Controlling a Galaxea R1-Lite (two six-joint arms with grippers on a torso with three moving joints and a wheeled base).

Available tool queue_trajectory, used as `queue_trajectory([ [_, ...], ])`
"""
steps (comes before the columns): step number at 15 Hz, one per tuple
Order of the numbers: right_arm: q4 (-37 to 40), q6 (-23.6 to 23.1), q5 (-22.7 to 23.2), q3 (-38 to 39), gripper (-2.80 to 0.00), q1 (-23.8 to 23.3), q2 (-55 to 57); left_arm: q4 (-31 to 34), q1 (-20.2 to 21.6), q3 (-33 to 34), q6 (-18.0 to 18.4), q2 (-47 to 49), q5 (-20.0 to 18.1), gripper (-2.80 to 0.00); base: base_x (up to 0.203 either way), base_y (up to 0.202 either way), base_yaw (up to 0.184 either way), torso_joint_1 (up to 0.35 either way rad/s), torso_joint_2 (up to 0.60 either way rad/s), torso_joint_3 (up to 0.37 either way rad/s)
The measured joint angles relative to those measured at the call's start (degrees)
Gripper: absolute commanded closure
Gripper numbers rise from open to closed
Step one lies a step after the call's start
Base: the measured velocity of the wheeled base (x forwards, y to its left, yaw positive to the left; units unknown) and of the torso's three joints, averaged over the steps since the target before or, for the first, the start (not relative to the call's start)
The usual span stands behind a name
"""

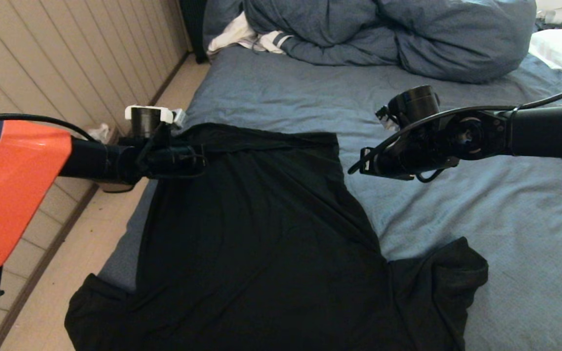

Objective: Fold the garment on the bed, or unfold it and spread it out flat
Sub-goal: Unford the black T-shirt

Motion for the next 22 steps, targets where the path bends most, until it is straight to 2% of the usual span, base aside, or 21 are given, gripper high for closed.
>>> queue_trajectory([
  [3,0.00,0.00,-0.11,0.52,0.00,0.31,-0.45,-4.00,-0.02,-8.85,-2.17,5.53,9.35,0.00,0.000,0.000,0.000,0.000,0.00,0.000],
  [4,0.00,0.02,-0.11,0.66,0.00,0.44,-0.47,-4.87,0.01,-10.84,-2.58,7.01,11.36,0.00,0.000,0.000,0.000,0.000,0.00,0.000],
  [7,-0.57,0.00,-0.14,1.89,0.00,1.24,-0.58,-8.19,-0.05,-12.99,-3.20,9.29,14.93,0.00,0.000,0.000,0.000,0.000,0.00,0.000],
  [10,-6.22,-0.02,-0.39,4.67,0.00,1.94,-0.72,-11.15,0.01,-13.65,-3.28,9.38,19.86,0.00,0.000,0.000,0.000,0.000,0.00,0.000],
  [14,-15.22,-0.84,-0.28,10.47,0.00,2.46,-1.95,-11.26,-0.02,-13.81,-4.19,7.49,23.70,0.00,0.000,0.000,0.000,0.000,0.00,0.000],
  [17,-20.41,-1.05,0.07,13.36,0.00,2.57,-2.75,-11.21,0.12,-13.85,-4.88,5.49,25.05,0.00,0.000,0.000,0.000,0.000,0.00,0.000],
  [19,-21.60,-0.80,0.69,13.70,0.00,2.54,-2.96,-10.06,0.35,-13.73,-6.53,3.82,26.26,0.00,0.000,0.000,0.000,0.000,0.00,0.000],
  [22,-19.92,-0.40,2.28,12.74,0.00,2.43,-3.14,-4.85,2.12,-13.15,-9.90,-0.09,25.94,0.00,0.000,0.000,0.000,0.000,0.00,0.000],
])
